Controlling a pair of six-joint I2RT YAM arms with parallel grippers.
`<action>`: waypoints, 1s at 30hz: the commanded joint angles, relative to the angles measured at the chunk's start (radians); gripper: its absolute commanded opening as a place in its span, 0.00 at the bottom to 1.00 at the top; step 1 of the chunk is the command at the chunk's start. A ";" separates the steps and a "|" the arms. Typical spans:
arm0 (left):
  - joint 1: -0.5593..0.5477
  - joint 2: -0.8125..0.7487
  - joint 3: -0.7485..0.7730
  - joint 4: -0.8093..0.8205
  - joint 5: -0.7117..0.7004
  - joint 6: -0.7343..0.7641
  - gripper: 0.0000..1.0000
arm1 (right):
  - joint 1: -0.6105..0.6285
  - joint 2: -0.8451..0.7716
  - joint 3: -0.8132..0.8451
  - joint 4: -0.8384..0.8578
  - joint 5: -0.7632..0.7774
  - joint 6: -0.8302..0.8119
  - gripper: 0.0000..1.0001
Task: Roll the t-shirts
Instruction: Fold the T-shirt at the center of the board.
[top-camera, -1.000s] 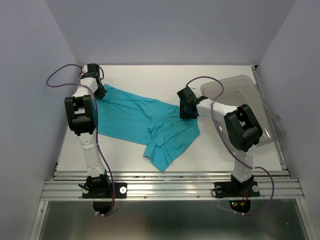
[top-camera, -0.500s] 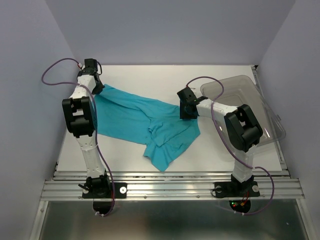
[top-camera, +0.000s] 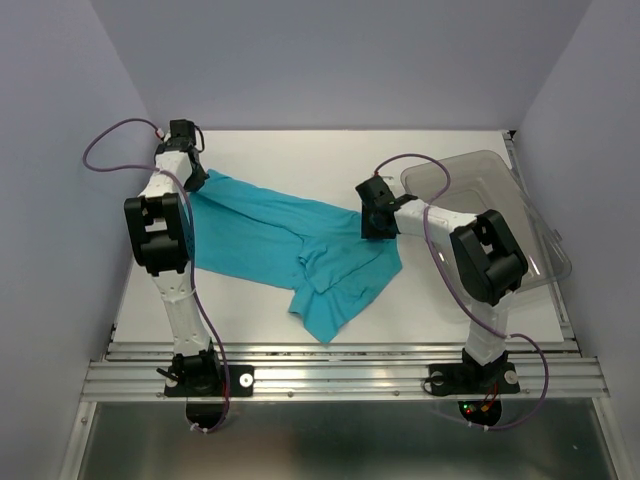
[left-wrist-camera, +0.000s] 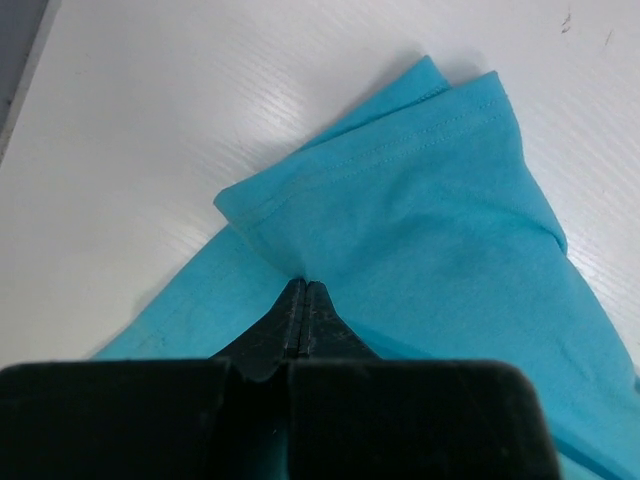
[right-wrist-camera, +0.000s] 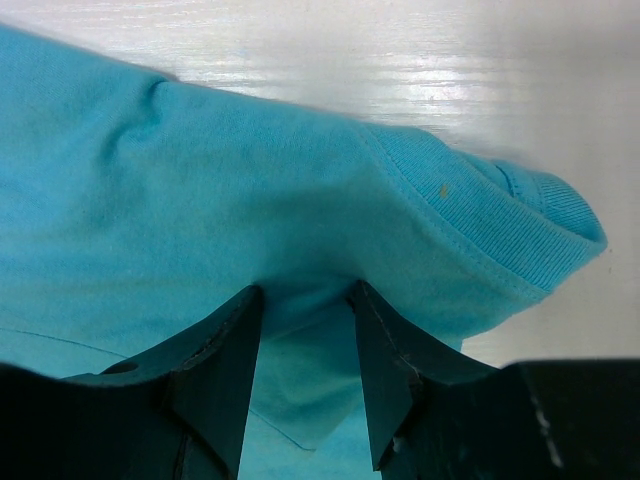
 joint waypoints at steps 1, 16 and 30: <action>-0.002 -0.045 -0.030 -0.004 -0.022 0.008 0.00 | -0.014 -0.027 -0.013 -0.027 0.050 -0.008 0.48; -0.005 -0.121 -0.047 -0.030 -0.025 -0.004 0.60 | -0.014 -0.073 0.033 -0.031 0.014 -0.039 0.55; -0.069 -0.020 0.046 0.008 0.132 -0.005 0.52 | -0.014 0.054 0.162 -0.031 -0.076 -0.039 0.55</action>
